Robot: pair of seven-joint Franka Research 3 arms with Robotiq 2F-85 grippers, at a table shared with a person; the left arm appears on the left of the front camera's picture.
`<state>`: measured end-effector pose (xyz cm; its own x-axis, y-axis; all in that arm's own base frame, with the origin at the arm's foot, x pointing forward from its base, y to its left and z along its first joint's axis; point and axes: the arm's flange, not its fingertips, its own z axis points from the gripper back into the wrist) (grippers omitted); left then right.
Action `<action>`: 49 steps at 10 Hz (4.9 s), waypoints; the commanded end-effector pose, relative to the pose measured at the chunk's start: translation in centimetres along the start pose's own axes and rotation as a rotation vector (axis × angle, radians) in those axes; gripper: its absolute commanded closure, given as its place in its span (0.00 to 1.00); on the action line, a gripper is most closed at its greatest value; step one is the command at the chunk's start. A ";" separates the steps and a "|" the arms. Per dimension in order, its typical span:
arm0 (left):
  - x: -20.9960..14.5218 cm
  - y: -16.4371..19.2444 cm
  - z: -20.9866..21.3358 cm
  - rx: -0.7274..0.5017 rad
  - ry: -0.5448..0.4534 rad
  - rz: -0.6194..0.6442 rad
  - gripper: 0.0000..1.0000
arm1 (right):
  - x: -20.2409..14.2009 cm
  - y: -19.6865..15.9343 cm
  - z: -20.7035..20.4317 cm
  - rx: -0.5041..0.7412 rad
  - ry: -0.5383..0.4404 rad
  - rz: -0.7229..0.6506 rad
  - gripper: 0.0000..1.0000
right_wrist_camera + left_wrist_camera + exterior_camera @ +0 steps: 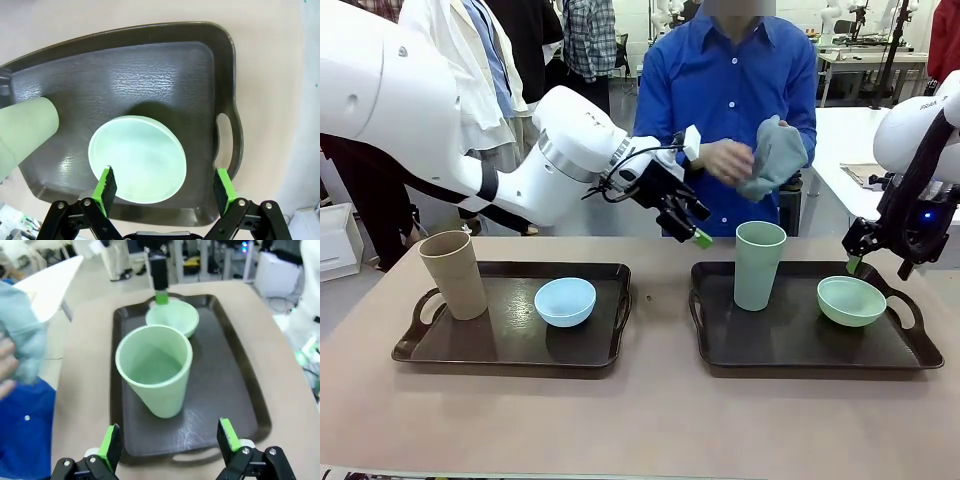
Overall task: Set up a tray with a mat and arrange the tableware.
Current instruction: Pick up the Picnic Bowl and Reusable plastic cup from the Handle tray in front of the human's position and hold them in the air.
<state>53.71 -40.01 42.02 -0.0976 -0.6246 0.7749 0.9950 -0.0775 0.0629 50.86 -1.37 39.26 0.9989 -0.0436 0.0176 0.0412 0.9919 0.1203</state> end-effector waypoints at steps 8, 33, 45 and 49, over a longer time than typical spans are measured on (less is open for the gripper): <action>-1.2 0.1 -1.0 0.028 -0.020 0.072 0.00 | 1.2 0.2 -1.4 0.027 0.067 -0.004 0.00; -1.6 4.8 -14.8 -0.179 -0.081 0.052 1.00 | -1.0 -1.4 -4.3 0.027 0.085 0.002 1.00; 0.3 1.5 -9.1 -0.120 -0.047 0.030 0.73 | -2.6 0.9 1.1 0.001 -0.030 -0.056 1.00; 8.7 -3.5 -2.0 -0.018 -0.089 -0.138 0.73 | -9.0 1.7 12.5 -0.033 -0.192 -0.079 1.00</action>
<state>51.56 -48.03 46.41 -0.1876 -0.5621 0.8055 0.9792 -0.1715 0.1083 43.62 -0.96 51.18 0.9749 -0.1145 0.1908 0.0908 0.9875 0.1288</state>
